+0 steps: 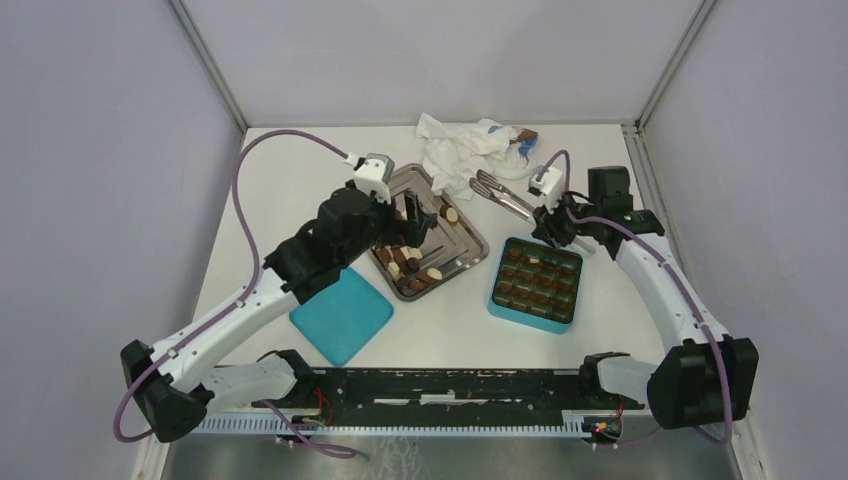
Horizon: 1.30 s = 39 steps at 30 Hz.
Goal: Pack the chocolate
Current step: Adjust the packing box at the center of the board, then pick up the fake chocolate from the plate.
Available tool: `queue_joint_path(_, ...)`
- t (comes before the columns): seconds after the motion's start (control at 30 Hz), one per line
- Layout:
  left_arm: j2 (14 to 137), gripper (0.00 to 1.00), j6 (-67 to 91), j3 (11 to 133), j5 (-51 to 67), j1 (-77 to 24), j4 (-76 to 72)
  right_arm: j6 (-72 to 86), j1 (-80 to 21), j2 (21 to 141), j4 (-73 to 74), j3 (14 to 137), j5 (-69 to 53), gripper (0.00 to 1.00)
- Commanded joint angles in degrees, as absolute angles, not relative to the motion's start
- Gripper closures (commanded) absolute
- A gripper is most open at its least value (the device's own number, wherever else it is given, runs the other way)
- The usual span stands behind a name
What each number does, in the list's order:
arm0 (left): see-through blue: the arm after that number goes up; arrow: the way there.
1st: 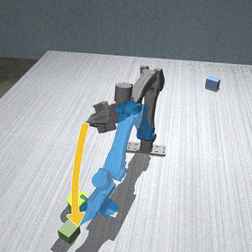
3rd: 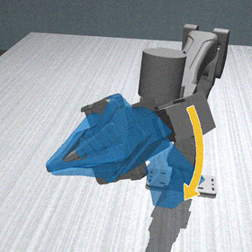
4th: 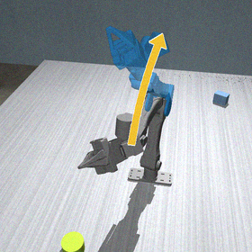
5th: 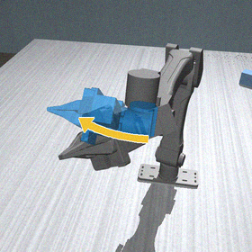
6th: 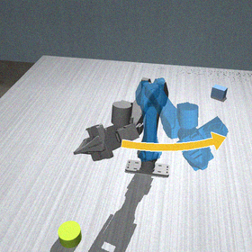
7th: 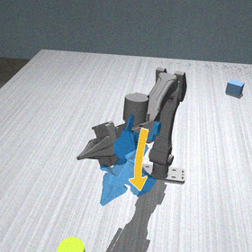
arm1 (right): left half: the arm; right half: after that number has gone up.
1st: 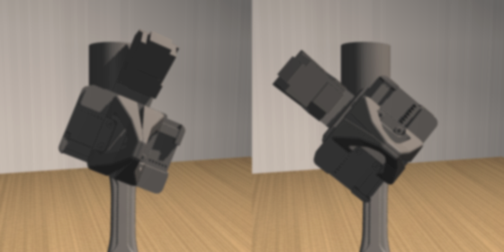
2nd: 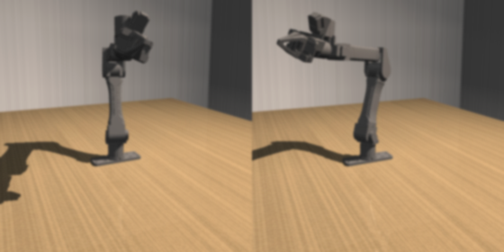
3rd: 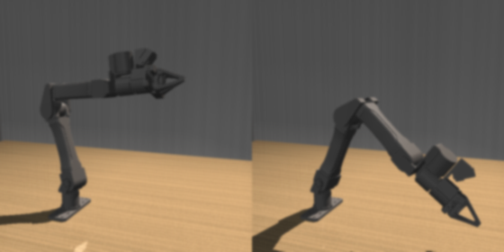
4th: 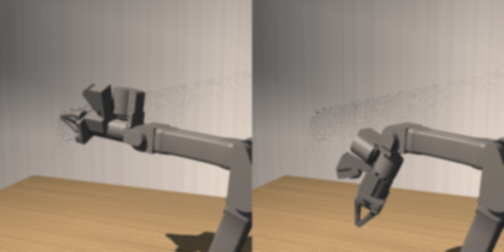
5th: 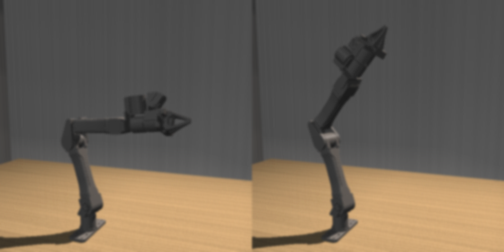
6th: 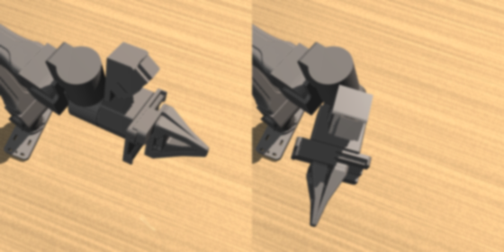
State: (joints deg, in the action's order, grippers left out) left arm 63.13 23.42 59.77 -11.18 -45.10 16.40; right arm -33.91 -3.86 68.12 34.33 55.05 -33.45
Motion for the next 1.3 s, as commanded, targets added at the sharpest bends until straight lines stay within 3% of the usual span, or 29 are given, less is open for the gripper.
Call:
queue_joint_path(0.0,58.29,0.0,9.57,58.33,-21.59,-45.44,25.15,-34.98,-11.9,71.98,36.62,62.26,-23.21,0.6)
queue_joint_path(0.2,52.38,0.0,5.74,52.34,-32.85,-45.37,26.42,-34.37,-21.53,81.23,40.72,69.42,-11.63,0.6)
queue_joint_path(0.43,48.93,0.0,5.97,51.06,-32.58,-44.95,26.08,-33.62,-25.72,90.69,43.82,77.17,-2.29,0.6)
queue_joint_path(0.7,49.31,0.0,6.06,51.06,-31.2,-43.99,26.1,-32.93,-27.57,97.75,45.79,81.76,1.16,0.59)
queue_joint_path(1.27,49.04,0.01,5.98,50.98,-30.61,-43.16,26.04,-32.61,-29.07,101.31,46.07,82.62,6.24,0.57)
